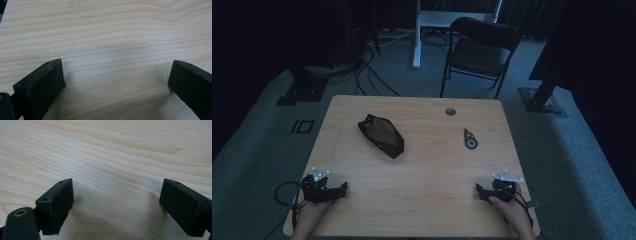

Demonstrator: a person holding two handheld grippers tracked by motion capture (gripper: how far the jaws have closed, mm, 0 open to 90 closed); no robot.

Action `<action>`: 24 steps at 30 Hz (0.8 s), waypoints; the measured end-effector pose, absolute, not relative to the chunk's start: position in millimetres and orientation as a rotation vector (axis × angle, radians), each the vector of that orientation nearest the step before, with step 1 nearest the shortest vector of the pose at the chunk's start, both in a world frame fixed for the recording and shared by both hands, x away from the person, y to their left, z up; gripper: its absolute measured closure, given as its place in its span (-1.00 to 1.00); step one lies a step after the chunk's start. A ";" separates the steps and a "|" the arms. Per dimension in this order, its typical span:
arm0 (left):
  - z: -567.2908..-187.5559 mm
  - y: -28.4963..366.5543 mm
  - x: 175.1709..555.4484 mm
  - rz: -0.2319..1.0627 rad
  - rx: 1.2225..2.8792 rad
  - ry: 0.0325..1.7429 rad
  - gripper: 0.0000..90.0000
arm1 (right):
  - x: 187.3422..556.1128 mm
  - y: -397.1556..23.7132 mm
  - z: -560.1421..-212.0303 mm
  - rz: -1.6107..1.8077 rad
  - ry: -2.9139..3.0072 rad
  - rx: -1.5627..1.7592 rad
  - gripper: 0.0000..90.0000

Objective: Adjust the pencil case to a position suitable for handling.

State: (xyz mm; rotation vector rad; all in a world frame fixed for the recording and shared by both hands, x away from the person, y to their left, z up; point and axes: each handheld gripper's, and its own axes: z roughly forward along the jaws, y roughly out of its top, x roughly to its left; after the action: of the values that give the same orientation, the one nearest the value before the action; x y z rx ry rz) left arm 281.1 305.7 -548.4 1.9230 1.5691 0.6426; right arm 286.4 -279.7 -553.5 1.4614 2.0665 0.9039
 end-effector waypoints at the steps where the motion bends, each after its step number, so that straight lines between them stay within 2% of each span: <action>1: -548.5 305.6 281.0 0.643 1.924 1.568 -0.98 | 286.3 -278.4 -553.6 0.902 2.063 1.462 -0.74; 24: -548.4 306.2 280.4 0.637 1.935 1.552 -0.98 | 287.5 -261.0 -544.4 0.902 2.071 1.425 -0.68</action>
State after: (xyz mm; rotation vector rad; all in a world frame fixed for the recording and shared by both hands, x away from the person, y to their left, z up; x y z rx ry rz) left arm 280.4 306.2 -548.4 1.9350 1.5519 0.6365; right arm 287.5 -261.0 -544.4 1.4249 2.0707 0.9025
